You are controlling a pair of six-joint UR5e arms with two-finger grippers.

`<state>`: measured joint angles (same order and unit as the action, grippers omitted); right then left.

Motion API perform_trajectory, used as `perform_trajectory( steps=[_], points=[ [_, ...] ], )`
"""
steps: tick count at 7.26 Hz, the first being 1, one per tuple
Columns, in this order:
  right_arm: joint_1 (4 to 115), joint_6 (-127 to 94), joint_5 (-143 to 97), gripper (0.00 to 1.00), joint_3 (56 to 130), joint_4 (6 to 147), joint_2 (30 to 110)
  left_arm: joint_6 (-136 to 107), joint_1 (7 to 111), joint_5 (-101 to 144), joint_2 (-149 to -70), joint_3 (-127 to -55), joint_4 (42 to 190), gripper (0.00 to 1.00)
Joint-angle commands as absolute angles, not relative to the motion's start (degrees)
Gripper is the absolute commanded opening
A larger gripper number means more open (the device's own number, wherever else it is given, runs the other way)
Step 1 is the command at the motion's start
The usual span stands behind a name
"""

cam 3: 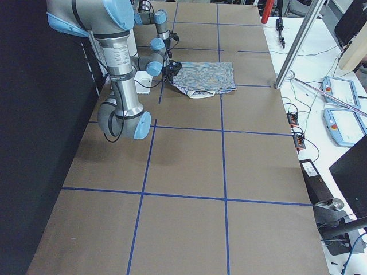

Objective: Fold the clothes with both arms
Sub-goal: 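Grasp the near edge of the shirt with both grippers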

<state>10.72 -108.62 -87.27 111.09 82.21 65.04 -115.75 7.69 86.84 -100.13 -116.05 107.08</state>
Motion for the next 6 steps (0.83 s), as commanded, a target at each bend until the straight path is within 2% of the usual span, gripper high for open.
perform_trajectory(
  steps=[1,3,4,6],
  points=[
    [10.72,-108.37,-87.28,0.00,111.09,82.18,65.04,-115.75,7.56,86.84,-100.11,-116.02,106.70,0.42],
    [10.90,-108.37,-87.28,0.00,111.09,82.18,65.13,-115.75,7.47,86.84,-100.19,-116.02,106.70,0.42],
    [10.90,-108.28,-87.28,0.00,111.09,82.18,65.13,-115.75,7.56,86.84,-100.11,-116.02,106.61,0.35],
    [10.90,-108.11,-87.28,0.00,111.09,82.18,65.21,-115.75,7.56,86.92,-100.46,-115.93,106.61,0.00]
  ],
)
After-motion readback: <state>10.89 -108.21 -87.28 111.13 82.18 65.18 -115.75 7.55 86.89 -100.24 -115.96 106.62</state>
